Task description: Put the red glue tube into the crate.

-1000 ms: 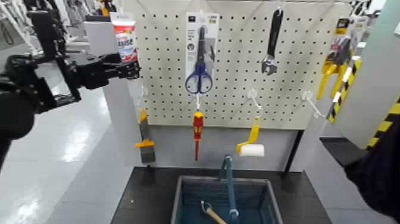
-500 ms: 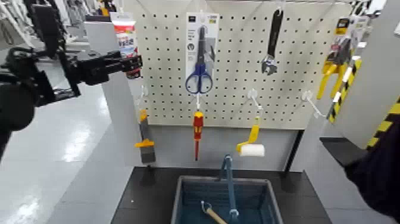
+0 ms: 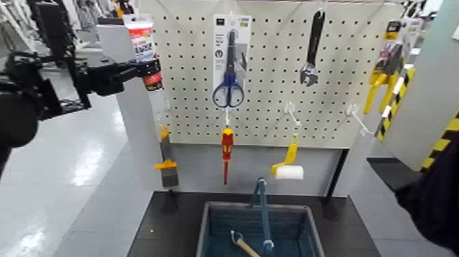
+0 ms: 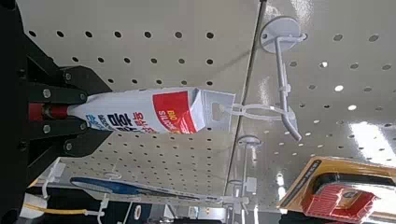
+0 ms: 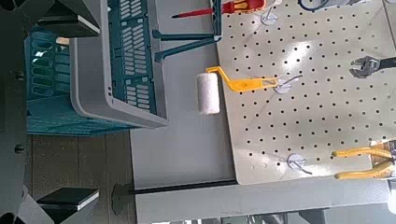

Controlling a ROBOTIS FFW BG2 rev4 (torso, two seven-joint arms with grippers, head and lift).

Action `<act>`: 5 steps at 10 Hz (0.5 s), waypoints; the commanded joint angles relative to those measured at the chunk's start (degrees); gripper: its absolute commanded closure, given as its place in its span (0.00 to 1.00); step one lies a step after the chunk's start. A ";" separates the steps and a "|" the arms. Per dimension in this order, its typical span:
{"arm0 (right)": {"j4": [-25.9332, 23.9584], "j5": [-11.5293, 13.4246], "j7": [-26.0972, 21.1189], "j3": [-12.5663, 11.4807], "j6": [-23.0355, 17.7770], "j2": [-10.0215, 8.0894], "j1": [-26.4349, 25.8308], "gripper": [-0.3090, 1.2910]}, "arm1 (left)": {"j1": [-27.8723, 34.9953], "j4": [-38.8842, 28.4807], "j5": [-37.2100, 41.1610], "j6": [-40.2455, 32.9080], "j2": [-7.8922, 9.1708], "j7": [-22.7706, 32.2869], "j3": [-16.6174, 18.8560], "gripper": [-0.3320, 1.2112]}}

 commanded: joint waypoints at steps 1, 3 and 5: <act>0.00 0.00 0.00 0.00 0.00 7.56 0.00 0.25 | -0.17 -0.09 -0.09 -0.08 0.01 0.09 0.04 0.97; 0.00 0.00 0.00 0.00 0.00 7.56 0.00 0.25 | -0.26 -0.27 -0.26 -0.17 0.01 0.09 0.21 0.97; 0.00 0.00 0.00 0.00 0.00 7.56 0.00 0.25 | -0.34 -2.38 0.09 -0.26 -0.08 0.71 0.13 0.97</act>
